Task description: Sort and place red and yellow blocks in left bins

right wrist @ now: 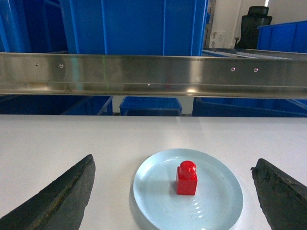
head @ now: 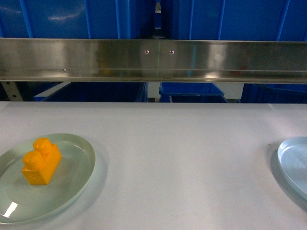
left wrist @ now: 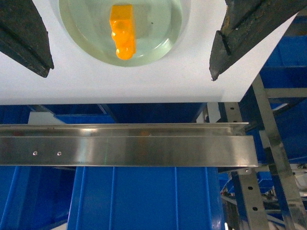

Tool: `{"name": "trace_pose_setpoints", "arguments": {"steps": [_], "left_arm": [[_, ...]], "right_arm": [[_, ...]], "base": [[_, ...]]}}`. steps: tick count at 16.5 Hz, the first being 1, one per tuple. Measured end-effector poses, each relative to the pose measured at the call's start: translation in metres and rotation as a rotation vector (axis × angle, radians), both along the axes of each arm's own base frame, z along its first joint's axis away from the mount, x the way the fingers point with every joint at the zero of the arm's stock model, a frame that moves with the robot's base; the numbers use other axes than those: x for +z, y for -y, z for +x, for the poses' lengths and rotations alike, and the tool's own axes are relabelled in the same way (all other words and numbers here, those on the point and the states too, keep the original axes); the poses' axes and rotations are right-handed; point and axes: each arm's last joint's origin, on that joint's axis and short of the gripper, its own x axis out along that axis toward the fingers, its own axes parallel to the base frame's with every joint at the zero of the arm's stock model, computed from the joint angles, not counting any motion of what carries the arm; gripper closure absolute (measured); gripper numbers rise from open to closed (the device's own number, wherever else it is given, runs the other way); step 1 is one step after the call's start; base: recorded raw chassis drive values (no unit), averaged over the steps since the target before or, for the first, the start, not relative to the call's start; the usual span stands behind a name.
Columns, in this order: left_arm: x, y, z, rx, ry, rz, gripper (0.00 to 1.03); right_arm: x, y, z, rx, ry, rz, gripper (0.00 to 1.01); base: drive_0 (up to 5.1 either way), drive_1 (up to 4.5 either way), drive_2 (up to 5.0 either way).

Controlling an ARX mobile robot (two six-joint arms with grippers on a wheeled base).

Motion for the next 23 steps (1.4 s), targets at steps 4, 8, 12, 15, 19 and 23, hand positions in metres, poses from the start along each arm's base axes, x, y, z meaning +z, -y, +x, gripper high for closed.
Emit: {"name": "trace_pose_setpoints", "arguments": {"steps": [4, 8, 12, 15, 19, 23], "left_arm": [[0.0000, 0.0000, 0.0000, 0.000, 0.000, 0.000, 0.05], [0.0000, 0.0000, 0.0000, 0.000, 0.000, 0.000, 0.05], [0.0000, 0.0000, 0.0000, 0.000, 0.000, 0.000, 0.05], [0.0000, 0.0000, 0.0000, 0.000, 0.000, 0.000, 0.05], [0.0000, 0.0000, 0.0000, 0.000, 0.000, 0.000, 0.05], [0.0000, 0.0000, 0.0000, 0.000, 0.000, 0.000, 0.05]], "right_arm": [[0.0000, 0.0000, 0.0000, 0.000, 0.000, 0.000, 0.03], [0.0000, 0.0000, 0.0000, 0.000, 0.000, 0.000, 0.03], [0.0000, 0.0000, 0.0000, 0.000, 0.000, 0.000, 0.03], [0.0000, 0.0000, 0.0000, 0.000, 0.000, 0.000, 0.03], [0.0000, 0.0000, 0.0000, 0.000, 0.000, 0.000, 0.03], [0.0000, 0.0000, 0.0000, 0.000, 0.000, 0.000, 0.03]], "base": [[0.0, 0.00, 0.0], [0.0, 0.00, 0.0], [0.0, 0.00, 0.0], [0.0, 0.00, 0.0], [0.0, 0.00, 0.0], [0.0, 0.00, 0.0]]}}
